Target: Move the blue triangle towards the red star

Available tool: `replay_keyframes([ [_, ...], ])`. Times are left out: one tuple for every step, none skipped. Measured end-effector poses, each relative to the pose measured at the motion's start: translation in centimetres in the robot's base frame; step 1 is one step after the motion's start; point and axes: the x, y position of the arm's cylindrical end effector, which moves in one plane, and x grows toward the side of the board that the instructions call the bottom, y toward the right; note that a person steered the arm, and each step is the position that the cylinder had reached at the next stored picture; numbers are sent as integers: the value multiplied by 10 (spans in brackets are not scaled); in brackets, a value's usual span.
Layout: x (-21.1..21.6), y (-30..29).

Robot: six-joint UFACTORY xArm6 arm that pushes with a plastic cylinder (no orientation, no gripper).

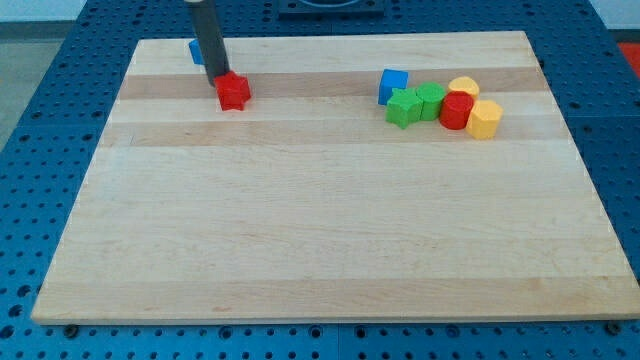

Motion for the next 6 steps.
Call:
replay_keyframes([
  [12, -16],
  [-9, -61],
  [-13, -91],
  [-56, -86],
  [-87, -72],
  [-87, -67],
])
